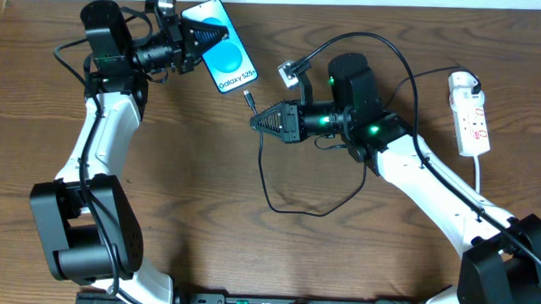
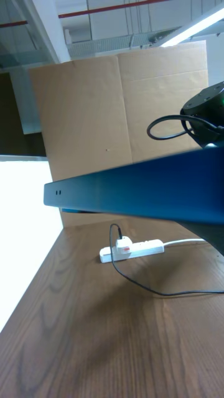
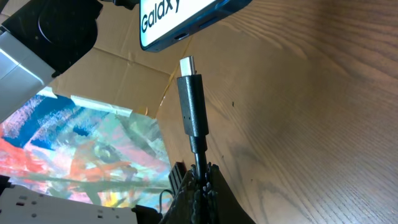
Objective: Plug charger to phone and switch on socket
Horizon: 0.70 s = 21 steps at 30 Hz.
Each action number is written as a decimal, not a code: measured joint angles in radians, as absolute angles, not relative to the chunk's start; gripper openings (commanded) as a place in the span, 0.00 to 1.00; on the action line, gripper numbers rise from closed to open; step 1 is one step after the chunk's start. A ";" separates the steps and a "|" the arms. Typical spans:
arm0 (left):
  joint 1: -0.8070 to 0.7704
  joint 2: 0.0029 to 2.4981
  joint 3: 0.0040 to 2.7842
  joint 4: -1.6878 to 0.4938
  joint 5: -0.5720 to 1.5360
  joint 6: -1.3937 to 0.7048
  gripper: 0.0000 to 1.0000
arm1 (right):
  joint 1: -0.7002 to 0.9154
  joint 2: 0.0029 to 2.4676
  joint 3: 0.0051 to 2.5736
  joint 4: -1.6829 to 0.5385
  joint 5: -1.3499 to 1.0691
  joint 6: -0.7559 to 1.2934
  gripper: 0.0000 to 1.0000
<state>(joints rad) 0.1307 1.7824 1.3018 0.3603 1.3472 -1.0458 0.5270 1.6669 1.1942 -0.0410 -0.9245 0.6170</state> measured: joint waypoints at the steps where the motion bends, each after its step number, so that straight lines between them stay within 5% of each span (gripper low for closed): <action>1: 0.131 1.782 1.302 0.360 1.347 -1.046 0.07 | 0.527 1.667 1.194 -0.040 -0.926 0.617 0.01; 21: 0.131 1.782 1.302 0.360 1.332 -1.042 0.07 | 0.514 1.667 1.194 -0.014 -0.950 0.623 0.01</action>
